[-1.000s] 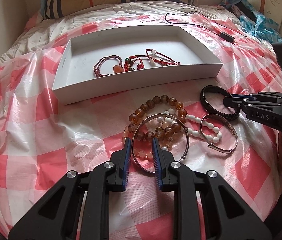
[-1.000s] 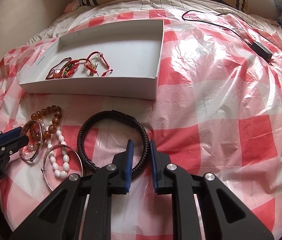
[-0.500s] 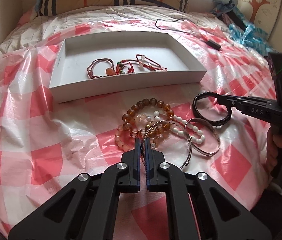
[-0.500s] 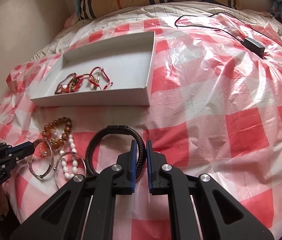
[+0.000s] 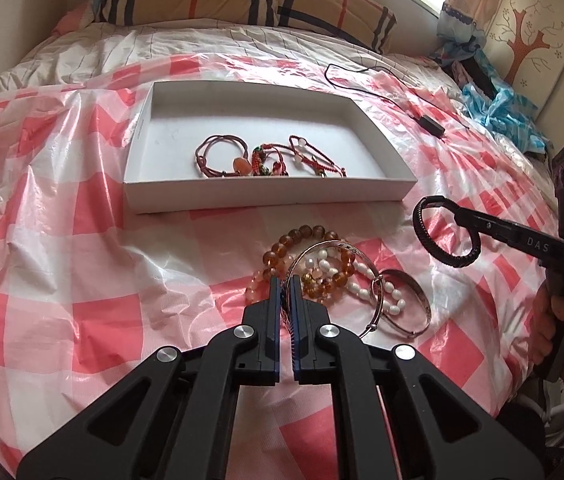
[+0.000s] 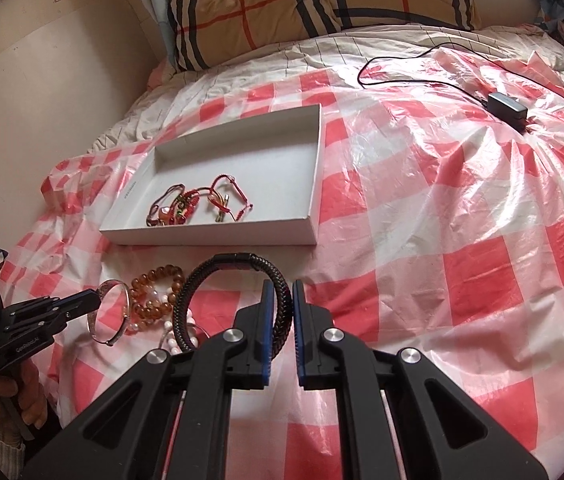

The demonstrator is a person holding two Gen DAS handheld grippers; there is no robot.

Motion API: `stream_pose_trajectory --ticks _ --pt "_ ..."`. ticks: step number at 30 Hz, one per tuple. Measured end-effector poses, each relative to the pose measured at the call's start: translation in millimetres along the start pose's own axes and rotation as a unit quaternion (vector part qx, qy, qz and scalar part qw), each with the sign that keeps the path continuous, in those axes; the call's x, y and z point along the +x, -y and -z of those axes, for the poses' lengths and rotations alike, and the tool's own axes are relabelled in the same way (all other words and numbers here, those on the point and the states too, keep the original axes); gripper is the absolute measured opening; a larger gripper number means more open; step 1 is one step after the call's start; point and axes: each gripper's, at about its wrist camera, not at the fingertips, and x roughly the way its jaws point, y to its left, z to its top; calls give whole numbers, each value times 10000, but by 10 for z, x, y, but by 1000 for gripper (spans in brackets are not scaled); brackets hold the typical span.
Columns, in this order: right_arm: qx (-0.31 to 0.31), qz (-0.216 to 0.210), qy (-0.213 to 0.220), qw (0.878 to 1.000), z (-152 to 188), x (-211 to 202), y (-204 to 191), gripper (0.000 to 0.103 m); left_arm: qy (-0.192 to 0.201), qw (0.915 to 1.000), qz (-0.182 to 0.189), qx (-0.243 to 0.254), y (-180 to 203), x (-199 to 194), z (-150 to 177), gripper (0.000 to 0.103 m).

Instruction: Organize jewelry

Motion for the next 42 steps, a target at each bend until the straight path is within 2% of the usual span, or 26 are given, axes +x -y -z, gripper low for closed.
stream_pose_trajectory --ticks 10,22,28,34,35,37,42 --pt "-136 -234 195 9994 -314 194 -223 10 226 9991 -228 -272 -131 118 -422 4" --pt "-259 -316 245 9989 -698 625 -322 10 290 9983 -475 -161 -85 523 -879 4" --pt "-362 -245 248 9987 -830 852 -368 10 262 9976 -632 -120 -70 699 -941 4" --pt "-341 -83 105 9993 -820 1030 -358 11 125 9961 -867 -76 -61 788 -888 4" --pt "-325 -93 114 9994 -808 1013 -351 13 131 9960 -887 -65 -63 782 -879 4" --pt "-314 -84 178 9993 -765 942 -338 28 125 9961 -869 -63 -62 765 -857 4" --pt "-309 -166 189 9992 -616 729 -293 28 117 9962 -857 -67 -45 702 -785 4"
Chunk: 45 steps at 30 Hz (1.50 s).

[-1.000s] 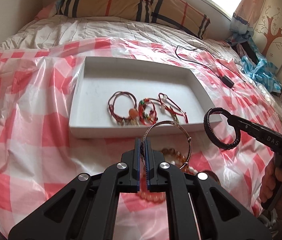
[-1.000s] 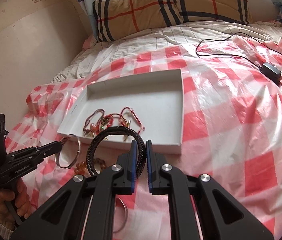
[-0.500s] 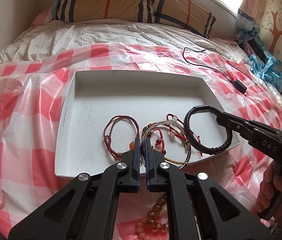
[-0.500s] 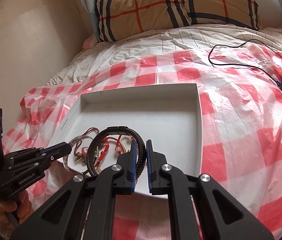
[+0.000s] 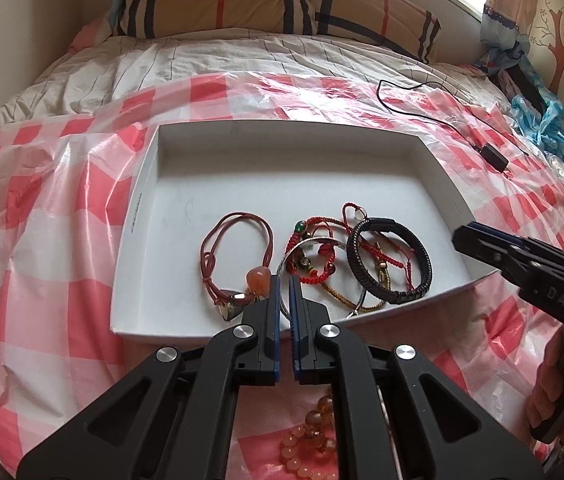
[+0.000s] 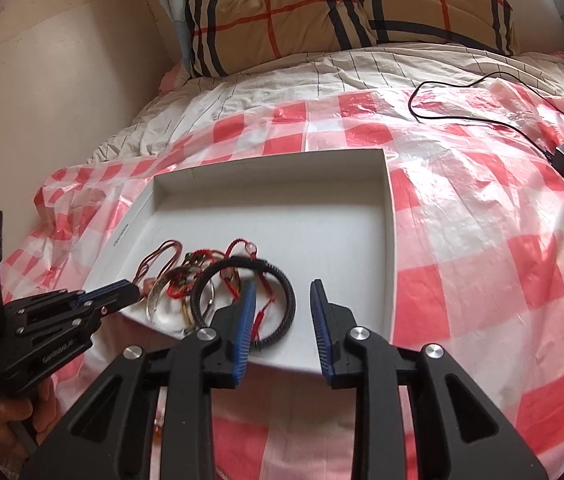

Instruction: Organize jewelry

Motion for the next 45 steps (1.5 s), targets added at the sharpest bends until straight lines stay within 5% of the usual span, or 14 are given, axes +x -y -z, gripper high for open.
stream_pose_trajectory --ticks 9,14,31,45 --pt "100 -49 -82 9999 367 -432 39 37 85 9999 -54 76 60 -185 113 6" --pt "-2 -20 -183 9998 530 -559 -43 40 84 9999 -41 103 113 -299 266 16" --pt "-226 368 -214 9988 825 -612 -288 59 74 9997 -65 218 155 -527 591 43" --pt "-569 393 -422 9967 855 -546 -354 61 -101 9999 -59 89 -27 -446 614 48"
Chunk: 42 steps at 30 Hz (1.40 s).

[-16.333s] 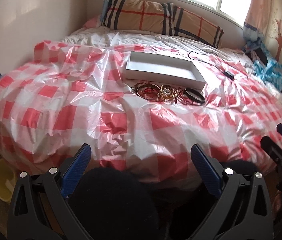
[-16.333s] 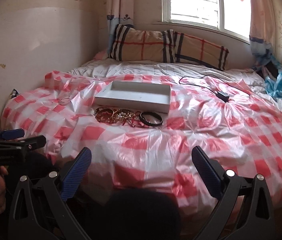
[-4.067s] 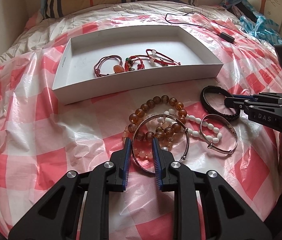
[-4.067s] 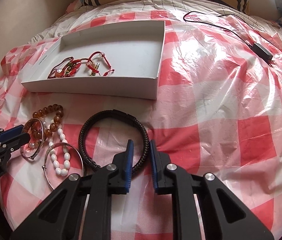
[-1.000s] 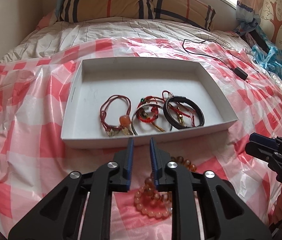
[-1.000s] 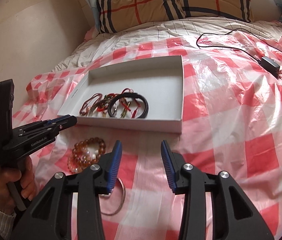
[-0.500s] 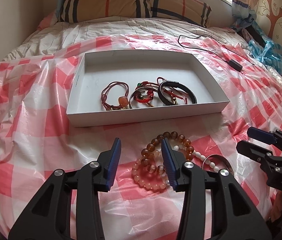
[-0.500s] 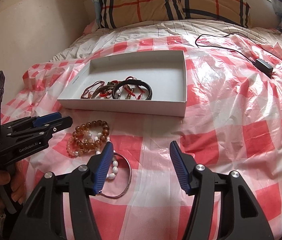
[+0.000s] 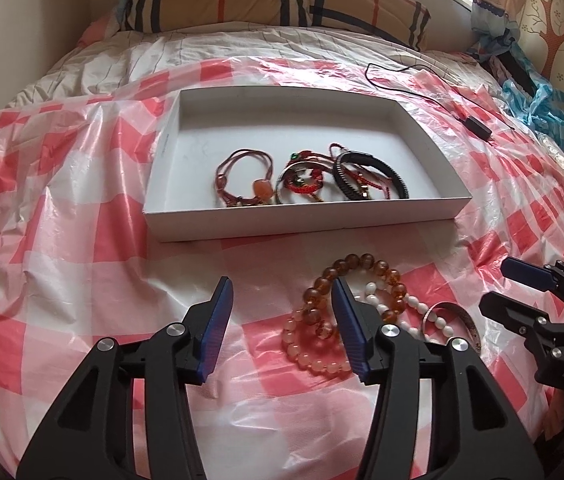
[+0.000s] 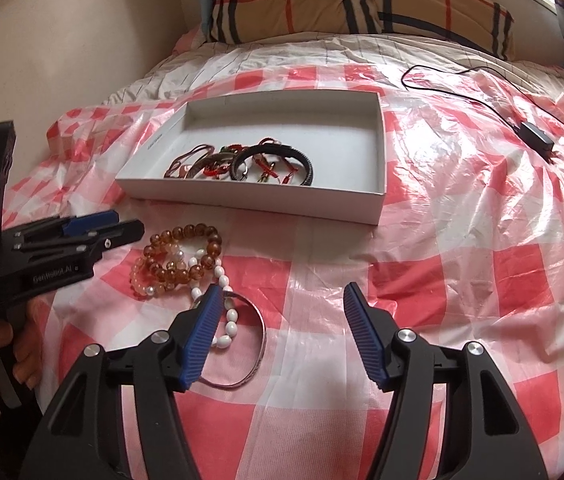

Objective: Organize jewelry
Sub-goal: 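Grasp the amber bead string with the left tool while the right tool grasps the silver bangle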

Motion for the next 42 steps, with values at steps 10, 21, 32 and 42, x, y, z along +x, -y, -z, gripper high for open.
stream_pose_trajectory --ticks 10,21,32,42 --pt "-512 -160 -347 9980 89 110 -131 61 -112 9997 18 226 -21 24 35 48" --pt "-1097 -644 -697 9894 123 271 -445 65 -96 9988 -61 466 121 151 -48 48" --pt "-664 -575 -609 9943 113 244 -178 25 -423 9932 -15 1088 413 447 -80 24" --pt "-314 -190 -420 9984 0 199 67 49 -462 9954 336 773 291 371 -103 22"
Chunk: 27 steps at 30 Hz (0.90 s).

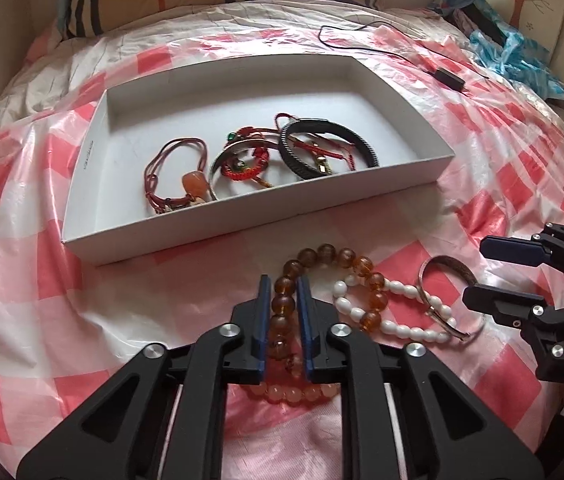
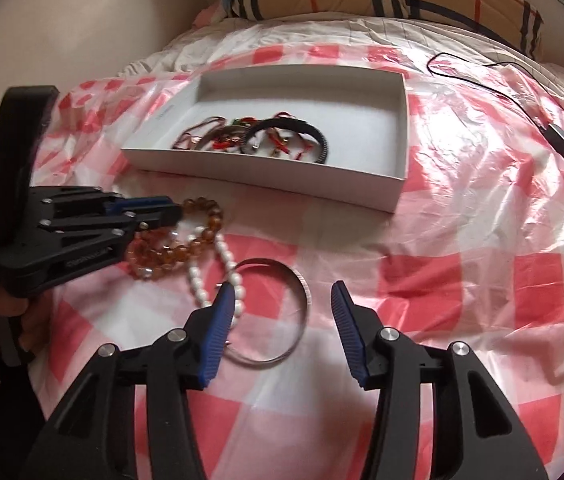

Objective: Organize jewelry
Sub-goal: 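Grasp the amber bead string with the left tool while the right tool grasps the silver bangle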

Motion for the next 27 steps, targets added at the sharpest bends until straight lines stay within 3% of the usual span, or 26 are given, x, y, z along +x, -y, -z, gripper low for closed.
stream_pose_trajectory --ticks 1,2,3,4,5,6,10,16,27 --pt "-60 86 -90 9999 -4 52 -4 44 11 10000 -10 -29 -17 19 -12 32" --pt "-149 159 -186 9996 -8 113 -14 38 39 10000 -32 -79 -29 35 -27 35" --pt "-304 255 -292 9988 2 191 -48 24 39 9999 -59 -78 -24 46 -32 36" --pt "-433 318 -307 9981 12 225 -84 17 23 9999 -101 -26 -1 62 -28 35" --pt "-508 347 -300 9977 29 221 -102 12 4 9999 -140 71 31 65 -17 30" --pt "-552 317 -292 9975 22 208 -126 4 -20 9999 -85 145 59 54 -7 10" --pt "-80 -62 -105 9999 3 82 -25 4 187 9995 80 222 129 -110 -3 11" --pt "547 -439 130 9975 16 -102 112 4 555 9976 398 -133 -22 -402 -20 11" --pt "1005 -695 478 9914 -20 -386 188 4 759 9965 310 -183 -41 -549 21 11"
